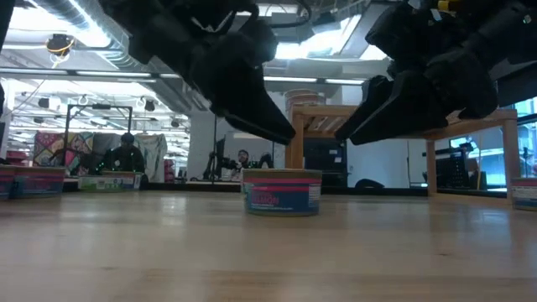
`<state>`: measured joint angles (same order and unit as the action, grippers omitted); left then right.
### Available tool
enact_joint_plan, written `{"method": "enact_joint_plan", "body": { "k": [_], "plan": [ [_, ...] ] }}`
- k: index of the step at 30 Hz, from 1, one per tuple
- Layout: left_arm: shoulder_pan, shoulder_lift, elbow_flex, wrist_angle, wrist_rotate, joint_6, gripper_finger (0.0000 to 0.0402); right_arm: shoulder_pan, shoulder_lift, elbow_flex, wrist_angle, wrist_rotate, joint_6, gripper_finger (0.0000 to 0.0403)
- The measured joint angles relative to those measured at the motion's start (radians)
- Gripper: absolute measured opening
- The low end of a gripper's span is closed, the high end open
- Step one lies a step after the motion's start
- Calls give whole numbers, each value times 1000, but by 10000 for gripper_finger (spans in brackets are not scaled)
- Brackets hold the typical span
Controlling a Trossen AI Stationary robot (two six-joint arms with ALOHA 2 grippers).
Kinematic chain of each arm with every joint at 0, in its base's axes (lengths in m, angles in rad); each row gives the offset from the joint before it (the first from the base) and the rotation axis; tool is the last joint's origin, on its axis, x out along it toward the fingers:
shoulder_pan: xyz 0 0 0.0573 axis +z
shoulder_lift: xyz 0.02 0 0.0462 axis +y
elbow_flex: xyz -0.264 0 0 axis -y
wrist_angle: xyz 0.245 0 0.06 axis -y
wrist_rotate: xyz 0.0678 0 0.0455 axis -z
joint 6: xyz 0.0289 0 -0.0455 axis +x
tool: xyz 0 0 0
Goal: Stack canned seafood by type on shelf
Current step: Stack the blue-pink tuna can on top of the blue-pink tuna can on the shelf
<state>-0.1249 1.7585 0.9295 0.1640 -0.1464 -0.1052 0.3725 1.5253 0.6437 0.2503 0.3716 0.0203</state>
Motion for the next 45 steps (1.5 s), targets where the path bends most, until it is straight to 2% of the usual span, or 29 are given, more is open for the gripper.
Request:
{"method": "enact_joint_plan", "body": {
  "k": [7,12,20,27,32,35,41,45],
  "plan": [
    [-9,13,-28,15,42,33,229,0,7,0,91,-157,-88,264],
    [-38,47,-54,67,50,12,229,0,42,10,173,-179,-98,272],
    [-35,96,-50,92,40,-1,229,0,161,94,153,-168,-141,335],
    [-27,177,-49,201,47,-9,229,0,244,166,11,-88,-302,353],
    [-9,241,-47,326,78,-32,229,2,261,182,-89,32,-372,353],
    [0,259,-48,371,87,-42,229,2,259,182,-124,64,-406,353],
    [31,260,-50,395,150,-77,229,31,259,183,-197,130,-451,353],
    [52,260,-50,397,181,-95,229,65,259,181,-223,255,-508,353]
  ]
}}
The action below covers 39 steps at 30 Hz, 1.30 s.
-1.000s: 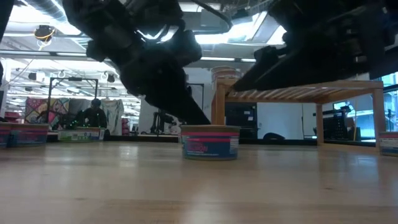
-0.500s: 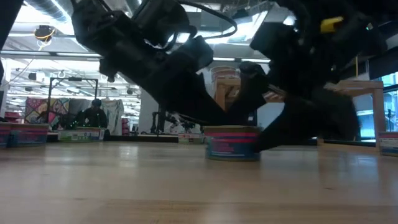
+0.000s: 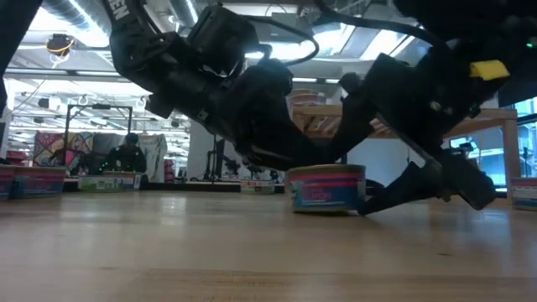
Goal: Stack canned seafood by type on shelf
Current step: Stack the blue-pink tuna can on top of the blue-pink tuna can on the shelf
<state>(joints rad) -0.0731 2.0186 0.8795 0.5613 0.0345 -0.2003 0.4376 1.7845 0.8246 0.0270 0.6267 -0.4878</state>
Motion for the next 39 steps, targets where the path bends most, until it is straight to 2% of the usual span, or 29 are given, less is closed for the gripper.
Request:
{"method": "enact_joint_plan", "body": {
  "k": [6,16,20,26,34,39],
  "plan": [
    [39,1,0,9,80,-34,229,7,0,0,-18,38,-43,353],
    [48,5,-3,44,98,-68,229,2,58,0,78,86,-69,351],
    [48,5,-4,47,95,-85,229,3,81,1,129,115,-85,319],
    [47,4,-7,56,83,-110,229,4,83,1,127,113,-54,208],
    [41,-34,-6,37,93,-127,229,61,59,-2,127,116,-11,204],
    [39,-95,-9,-7,73,-89,229,107,-27,-6,86,107,-3,204]
  ]
}}
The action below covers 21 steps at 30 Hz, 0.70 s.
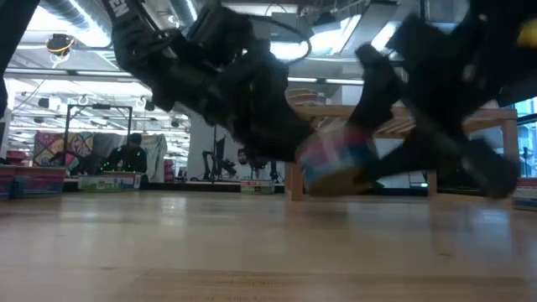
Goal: Stack canned seafood by type on shelf
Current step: Stack the blue-pink tuna can on top of the blue-pink tuna can on the shelf
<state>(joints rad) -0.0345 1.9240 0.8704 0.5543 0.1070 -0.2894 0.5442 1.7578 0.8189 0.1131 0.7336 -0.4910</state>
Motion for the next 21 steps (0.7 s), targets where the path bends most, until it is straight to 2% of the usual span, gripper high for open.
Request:
{"method": "enact_joint_plan", "body": {
  "k": [5,11,15,21],
  "plan": [
    [6,-85,4,-139,-61,30,229,40,-111,0,-69,7,2,199],
    [-42,-164,-4,-408,-187,82,229,46,-291,7,-80,54,0,195],
    [-101,-186,2,-439,-312,90,229,23,-410,15,-92,142,-34,195],
    [-182,-187,2,-394,-382,109,229,-96,-497,77,-106,210,-110,195]
  ]
}}
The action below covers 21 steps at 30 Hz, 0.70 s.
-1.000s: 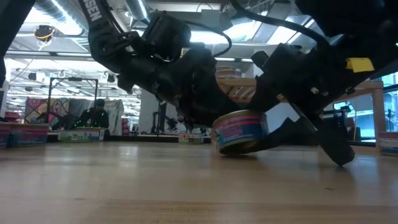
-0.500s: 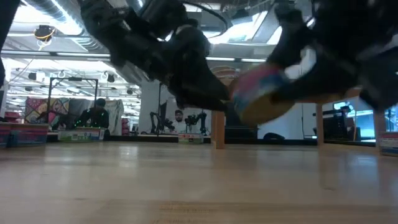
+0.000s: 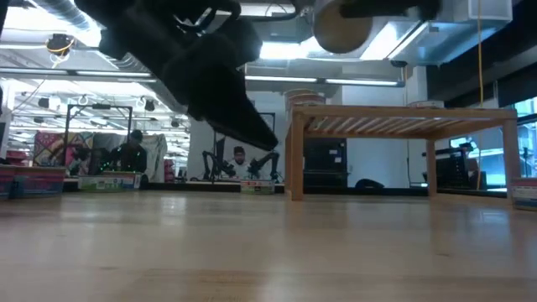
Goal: Stack canned seafood by type on shelf
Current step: Stack the blue-pink tuna can on top of the blue-pink tuna can on the shelf
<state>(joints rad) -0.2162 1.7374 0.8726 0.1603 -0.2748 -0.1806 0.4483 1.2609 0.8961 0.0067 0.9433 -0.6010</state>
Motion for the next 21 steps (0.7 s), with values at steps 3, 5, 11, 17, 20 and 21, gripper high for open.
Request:
{"method": "enact_joint_plan", "body": {
  "k": [3,5,11,17,20,21],
  "plan": [
    [-25,2,0,5,-26,0,229,-94,-2,44,-6,-6,-55,195],
    [-42,1,0,10,-46,0,229,-163,6,70,-13,-15,-78,195],
    [-79,0,-41,60,-73,-3,229,-373,39,131,-6,-125,-134,195],
    [-67,-3,-195,302,-74,-29,229,-531,109,166,-11,-210,-161,195],
    [-45,-3,-245,384,-74,-50,229,-585,149,170,14,-222,-197,195],
    [-38,-3,-254,398,-74,-57,229,-597,161,170,28,-225,-212,195]
  ]
}}
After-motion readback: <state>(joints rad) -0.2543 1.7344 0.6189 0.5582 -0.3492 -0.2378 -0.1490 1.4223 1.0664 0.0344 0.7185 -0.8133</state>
